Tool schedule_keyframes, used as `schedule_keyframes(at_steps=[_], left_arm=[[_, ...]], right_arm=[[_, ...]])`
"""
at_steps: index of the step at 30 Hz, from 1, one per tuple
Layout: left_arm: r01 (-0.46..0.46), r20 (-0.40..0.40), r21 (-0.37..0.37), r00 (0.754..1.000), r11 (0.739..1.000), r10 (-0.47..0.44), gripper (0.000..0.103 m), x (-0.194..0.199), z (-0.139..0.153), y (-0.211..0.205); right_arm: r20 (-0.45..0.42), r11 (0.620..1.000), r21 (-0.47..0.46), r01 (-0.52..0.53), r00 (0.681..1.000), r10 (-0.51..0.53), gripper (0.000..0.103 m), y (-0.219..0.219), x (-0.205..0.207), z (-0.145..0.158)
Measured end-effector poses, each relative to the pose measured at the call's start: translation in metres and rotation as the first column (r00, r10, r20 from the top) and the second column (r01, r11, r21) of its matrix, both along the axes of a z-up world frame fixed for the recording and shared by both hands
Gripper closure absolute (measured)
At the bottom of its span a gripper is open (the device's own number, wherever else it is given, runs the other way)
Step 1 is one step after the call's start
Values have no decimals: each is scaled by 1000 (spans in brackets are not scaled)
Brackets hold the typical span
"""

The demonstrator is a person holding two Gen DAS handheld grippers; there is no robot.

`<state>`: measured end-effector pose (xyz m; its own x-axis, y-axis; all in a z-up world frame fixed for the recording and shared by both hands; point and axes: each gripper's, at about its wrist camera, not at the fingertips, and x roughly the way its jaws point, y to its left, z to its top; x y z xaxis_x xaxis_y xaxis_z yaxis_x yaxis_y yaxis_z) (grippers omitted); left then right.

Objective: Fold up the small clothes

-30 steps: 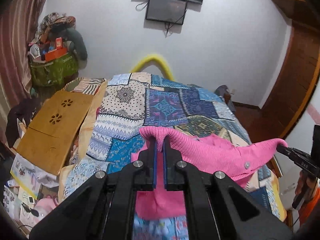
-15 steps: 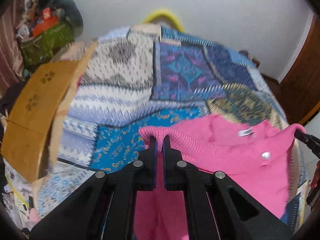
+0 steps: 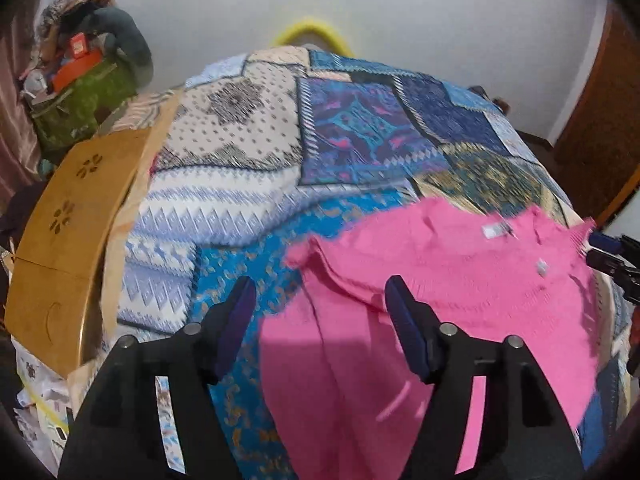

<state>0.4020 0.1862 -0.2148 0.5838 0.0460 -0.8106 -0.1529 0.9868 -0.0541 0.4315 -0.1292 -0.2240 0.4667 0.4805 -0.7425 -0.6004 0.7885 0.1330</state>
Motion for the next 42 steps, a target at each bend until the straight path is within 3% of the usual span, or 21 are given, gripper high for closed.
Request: schedule_keyframes(at_steps=[6,9,12,15,18,20,23,25,32,37,42], left_arm=[[131,-81,-9,988,991,-132,36,-11,-15,-36],[184,-124,78,977,980,-174,35,-6,-27,-58],[209,-116,144,974,967,-193,33,6,-27,-70],[214,-96,105,974,971,-204,32,26,-19,-70],[169,-88,100,983,981,-161,32,54,-13,-65],[78,-48,112,996,991,-73,32,70,-2,-55],[-44,26,17,999,999,43,32,73,17,-30],[-48,31,-34,998,998,49,32,69,22,-21],[-17,-64,14,998,1000,18,32,17,11,-15],[11,-147,-46,989,999,-18,32,-40,-9,-12],[33,-179,-80,983,996,-47,32,-97,-28,-19]], right_arm=[[-41,997,28,-66,997,67,51,15,-19,-4],[-80,995,14,-99,992,100,51,28,-20,-14],[-100,992,-14,-124,988,121,51,39,-17,-26],[-111,992,-3,-129,986,128,51,44,-6,-28],[-99,997,7,-82,992,83,52,46,12,-24],[-56,1000,23,4,998,-3,51,39,23,-15],[-41,994,73,76,996,-74,51,26,33,-1],[-43,994,74,77,996,-74,51,20,32,5],[-52,999,29,30,998,-28,51,11,-5,9],[-96,1000,16,24,995,-23,51,-6,-39,-4],[-166,998,20,62,985,-58,51,-29,-75,-26]])
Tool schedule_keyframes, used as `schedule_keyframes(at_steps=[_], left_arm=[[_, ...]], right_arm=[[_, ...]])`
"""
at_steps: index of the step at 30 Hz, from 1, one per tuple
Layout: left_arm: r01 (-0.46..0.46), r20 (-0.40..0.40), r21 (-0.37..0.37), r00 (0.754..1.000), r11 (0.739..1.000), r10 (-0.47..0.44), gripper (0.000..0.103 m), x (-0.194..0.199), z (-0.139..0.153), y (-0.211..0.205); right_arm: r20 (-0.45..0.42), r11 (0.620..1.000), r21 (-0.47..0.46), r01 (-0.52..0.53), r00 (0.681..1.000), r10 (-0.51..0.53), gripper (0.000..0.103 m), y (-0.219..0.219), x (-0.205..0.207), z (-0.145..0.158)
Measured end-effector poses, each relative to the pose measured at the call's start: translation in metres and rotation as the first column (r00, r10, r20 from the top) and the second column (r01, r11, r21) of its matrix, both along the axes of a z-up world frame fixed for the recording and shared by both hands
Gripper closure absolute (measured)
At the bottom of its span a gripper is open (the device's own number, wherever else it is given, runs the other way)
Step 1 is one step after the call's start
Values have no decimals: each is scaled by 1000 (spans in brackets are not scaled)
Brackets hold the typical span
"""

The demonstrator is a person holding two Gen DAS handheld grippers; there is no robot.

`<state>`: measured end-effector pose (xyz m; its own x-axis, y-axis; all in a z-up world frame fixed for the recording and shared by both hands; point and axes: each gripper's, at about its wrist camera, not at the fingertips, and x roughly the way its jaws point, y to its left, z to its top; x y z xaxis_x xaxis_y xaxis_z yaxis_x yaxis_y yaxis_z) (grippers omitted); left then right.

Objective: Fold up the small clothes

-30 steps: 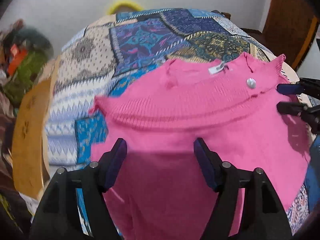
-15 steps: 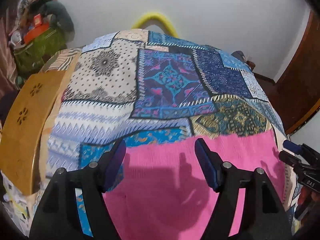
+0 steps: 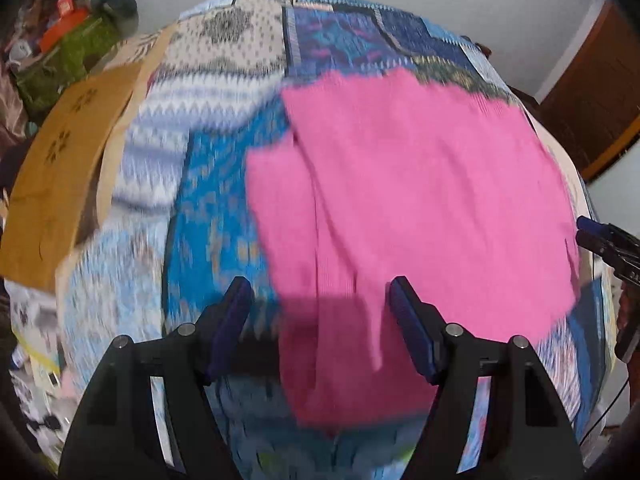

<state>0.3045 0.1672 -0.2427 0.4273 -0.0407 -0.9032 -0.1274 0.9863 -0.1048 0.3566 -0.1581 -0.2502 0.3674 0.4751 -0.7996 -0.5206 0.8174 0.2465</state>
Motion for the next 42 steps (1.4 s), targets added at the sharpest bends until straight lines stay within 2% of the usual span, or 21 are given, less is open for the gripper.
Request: schedule_keyframes(at_steps=[2,4,6,7,8,10,12,15,19,21,24,25,29,33,37,41,42], left_arm=[[3,-6,-14,1000,1000,-3,32,-19,-8,-3],[-12,33,-10,999,1000,13,34,-33,-7,-4],[-28,50,-39,998,999,30,58,-43,-8,-1],[-39,44,-62,998,997,42,76,-46,-10,1],[-52,43,-78,998,996,56,82,-49,-11,3],[-69,56,-69,996,995,73,87,-55,-12,4],[-78,60,-53,995,996,81,90,-61,-13,4],[-77,58,-21,995,997,78,90,-66,-12,3],[-54,59,-9,997,998,55,89,-69,-1,4],[-55,63,-10,996,998,55,82,-67,8,9],[-101,117,14,988,995,98,55,-59,25,20],[-115,136,19,984,993,111,53,-56,30,23],[-124,160,1,980,992,122,51,-24,40,34],[-95,169,-33,981,995,99,39,14,39,30],[-54,147,-93,987,994,67,34,54,28,19],[-46,99,-138,993,989,60,34,89,6,13],[-39,84,-151,995,988,52,34,96,0,11]], right_arm=[[-47,1000,-6,7,999,-7,51,-7,-14,-14],[-71,1000,-11,6,997,-6,51,-10,-24,-24],[-83,1000,-1,8,996,-8,51,-10,-31,-30],[-73,1000,9,10,997,-9,51,-10,-34,-30],[-70,1000,18,9,998,-8,51,-7,-35,-30],[-72,999,33,23,997,-21,59,-6,-35,-30],[-82,998,56,26,996,-22,78,-5,-36,-31],[-88,997,68,21,996,-15,93,-3,-38,-31],[-78,998,54,-12,997,16,95,-3,-41,-30],[-70,999,43,-24,997,27,95,-6,-39,-28],[-53,1000,17,-25,998,26,96,-16,-29,-22],[-49,1000,10,-21,999,21,96,-20,-25,-20],[-6,1000,-30,9,1000,-9,96,-35,-3,-7],[26,997,-64,54,998,-52,96,-49,22,1],[70,987,-87,135,989,-129,96,-60,50,6],[93,978,-95,188,979,-179,94,-65,62,9],[100,976,-95,195,977,-186,90,-66,63,9]])
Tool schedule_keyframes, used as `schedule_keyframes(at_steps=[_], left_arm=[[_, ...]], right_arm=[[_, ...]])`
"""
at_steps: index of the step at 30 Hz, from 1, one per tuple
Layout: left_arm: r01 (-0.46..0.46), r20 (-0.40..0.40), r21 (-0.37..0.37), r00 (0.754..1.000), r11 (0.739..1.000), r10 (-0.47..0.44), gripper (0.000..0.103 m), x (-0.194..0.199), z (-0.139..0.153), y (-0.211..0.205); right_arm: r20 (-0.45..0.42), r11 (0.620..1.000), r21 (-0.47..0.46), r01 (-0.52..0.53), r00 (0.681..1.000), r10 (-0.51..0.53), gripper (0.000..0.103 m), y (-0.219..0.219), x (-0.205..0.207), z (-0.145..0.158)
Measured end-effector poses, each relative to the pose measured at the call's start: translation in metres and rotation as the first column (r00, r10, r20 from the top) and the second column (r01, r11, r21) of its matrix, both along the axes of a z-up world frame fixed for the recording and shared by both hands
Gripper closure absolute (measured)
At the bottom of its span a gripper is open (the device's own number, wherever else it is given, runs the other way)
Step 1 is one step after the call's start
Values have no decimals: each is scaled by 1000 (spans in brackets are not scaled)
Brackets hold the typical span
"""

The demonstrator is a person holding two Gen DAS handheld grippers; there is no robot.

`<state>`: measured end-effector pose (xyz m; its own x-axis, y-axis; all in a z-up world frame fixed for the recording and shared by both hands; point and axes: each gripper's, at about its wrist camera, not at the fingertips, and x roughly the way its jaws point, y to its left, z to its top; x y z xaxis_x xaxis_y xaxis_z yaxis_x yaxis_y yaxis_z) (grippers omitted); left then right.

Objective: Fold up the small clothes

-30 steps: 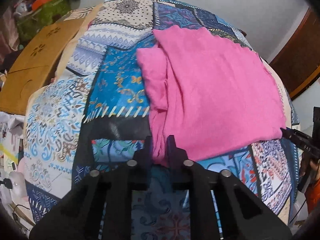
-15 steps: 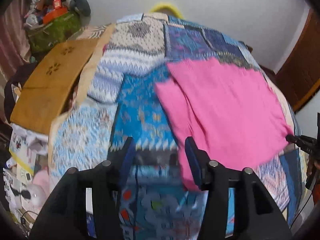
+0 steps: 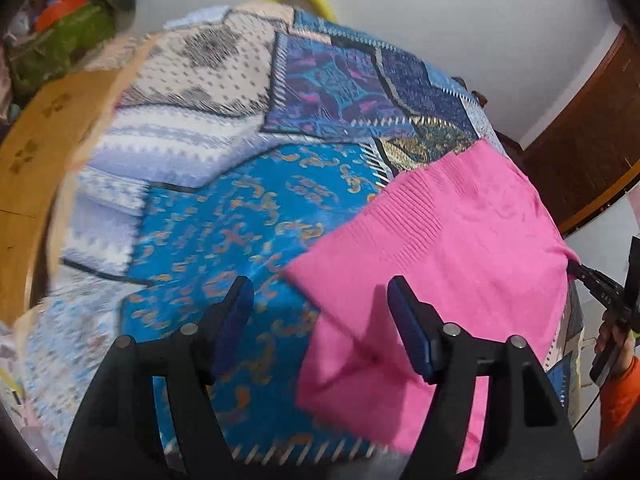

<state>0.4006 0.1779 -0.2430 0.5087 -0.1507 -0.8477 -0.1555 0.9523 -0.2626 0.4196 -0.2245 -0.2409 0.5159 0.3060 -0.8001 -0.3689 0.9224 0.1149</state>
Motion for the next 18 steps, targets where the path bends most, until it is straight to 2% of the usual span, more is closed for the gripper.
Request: schedule_keyframes(at_steps=[1,2,3,4,5,6,7,8,12,15,18], left_arm=[[9,-8,-8,1000,1000,-9,34,4,-4,-2],[25,0,-8,1000,1000,-25,35,7,-7,-6],[41,13,3,999,999,-41,41,7,-8,-10],[57,28,19,998,998,-57,48,7,-8,-15],[82,37,33,996,996,-84,61,7,-9,-21],[101,45,42,994,994,-103,69,6,-8,-26],[122,53,51,991,991,-125,83,4,-6,-32],[130,53,71,990,989,-134,89,4,-5,-36],[123,43,122,991,985,-129,92,-9,-1,-40],[102,35,111,994,989,-107,92,-29,0,-32],[86,14,112,996,990,-88,92,-54,0,-25]], right_arm=[[6,1000,-3,6,1000,-6,88,-1,-2,1],[14,1000,-14,12,1000,-12,80,-1,-5,1],[25,999,-31,13,1000,-13,72,-1,-8,2],[31,999,-35,9,999,-7,68,-2,-11,2],[39,999,-40,1,999,1,62,-2,-16,3],[42,999,-43,-6,999,8,60,0,-19,3],[41,999,-41,-16,999,17,59,0,-27,4],[38,999,-38,-21,999,23,58,1,-28,5],[51,998,-26,-59,997,60,49,11,-49,8],[48,994,-16,-104,993,105,49,25,-66,9],[16,987,33,-155,988,155,49,41,-86,5]])
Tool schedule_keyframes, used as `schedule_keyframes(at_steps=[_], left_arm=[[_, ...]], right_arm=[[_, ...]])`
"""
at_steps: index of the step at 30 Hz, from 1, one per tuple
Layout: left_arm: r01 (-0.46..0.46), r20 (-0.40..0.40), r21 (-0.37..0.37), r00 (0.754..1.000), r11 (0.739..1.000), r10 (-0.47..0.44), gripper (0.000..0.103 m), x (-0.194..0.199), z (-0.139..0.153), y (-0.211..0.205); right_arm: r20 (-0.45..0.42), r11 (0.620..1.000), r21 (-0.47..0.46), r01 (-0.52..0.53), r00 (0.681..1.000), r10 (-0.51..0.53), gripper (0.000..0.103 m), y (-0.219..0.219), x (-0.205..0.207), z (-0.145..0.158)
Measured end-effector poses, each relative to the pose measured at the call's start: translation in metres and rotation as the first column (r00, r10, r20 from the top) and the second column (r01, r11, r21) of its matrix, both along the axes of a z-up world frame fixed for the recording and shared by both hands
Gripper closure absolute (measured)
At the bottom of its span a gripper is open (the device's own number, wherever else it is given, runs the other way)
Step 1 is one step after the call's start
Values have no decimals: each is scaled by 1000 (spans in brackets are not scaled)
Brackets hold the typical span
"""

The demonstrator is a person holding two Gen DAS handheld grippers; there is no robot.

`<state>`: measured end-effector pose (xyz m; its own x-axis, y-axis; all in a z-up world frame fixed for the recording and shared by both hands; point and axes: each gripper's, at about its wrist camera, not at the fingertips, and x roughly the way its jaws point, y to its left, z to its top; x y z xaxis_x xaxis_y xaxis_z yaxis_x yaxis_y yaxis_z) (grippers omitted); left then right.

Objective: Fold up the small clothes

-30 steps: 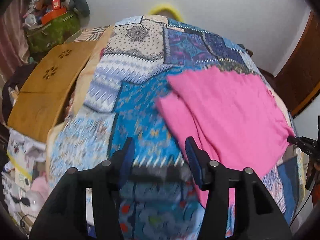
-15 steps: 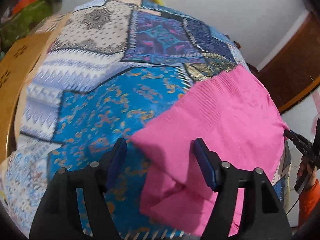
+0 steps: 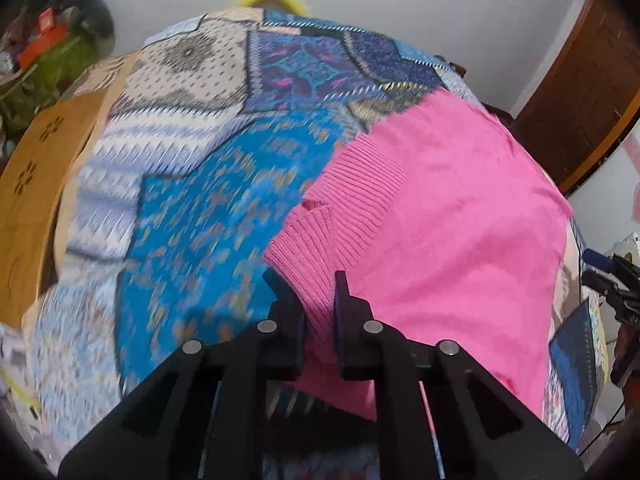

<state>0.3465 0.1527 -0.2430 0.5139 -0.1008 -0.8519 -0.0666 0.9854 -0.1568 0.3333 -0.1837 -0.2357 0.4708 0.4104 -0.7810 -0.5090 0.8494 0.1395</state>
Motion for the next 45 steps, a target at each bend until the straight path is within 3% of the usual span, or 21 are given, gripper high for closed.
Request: schedule_keyframes(at_steps=[6,14,16,18,25,28,32,34,38,40,42,43,45], left_arm=[[-34,-47,0,998,999,34,92,-59,-3,15],[-48,-41,-72,998,996,45,92,-127,3,16],[-42,-39,-97,998,994,38,92,-141,5,13],[-34,-37,-103,999,994,30,92,-150,8,8],[11,-19,-174,1000,985,-14,92,-173,14,-14],[17,-2,-156,1000,988,-18,82,-176,17,-26],[-15,14,-47,1000,999,15,58,-183,21,-29],[-39,25,8,999,999,39,52,-188,25,-24],[-61,18,123,998,991,59,52,-200,28,-8],[-61,14,163,998,985,60,52,-208,30,-2],[-50,19,177,999,983,47,52,-218,34,1],[-39,22,176,999,984,36,51,-224,36,1],[-15,33,176,999,984,9,38,-232,39,-2]], right_arm=[[-184,986,135,-94,976,118,49,38,-35,-25],[-247,965,203,-166,945,215,49,81,-68,-29],[-224,963,184,-196,946,235,64,86,-74,-28],[-211,959,170,-228,942,261,96,89,-78,-28],[-163,969,28,-247,955,249,99,73,-77,-33],[-168,975,11,-223,961,221,99,62,-75,-33],[-160,979,-12,-204,967,199,99,60,-79,-29],[-144,979,-34,-203,970,196,99,58,-82,-24],[-87,979,-40,-199,977,195,96,48,-94,-7],[-67,981,-17,-194,979,192,86,43,-100,5],[-47,980,-1,-199,979,199,60,40,-107,14],[-32,978,2,-207,978,207,55,41,-111,19],[-16,969,-12,-246,969,246,44,47,-122,24]])
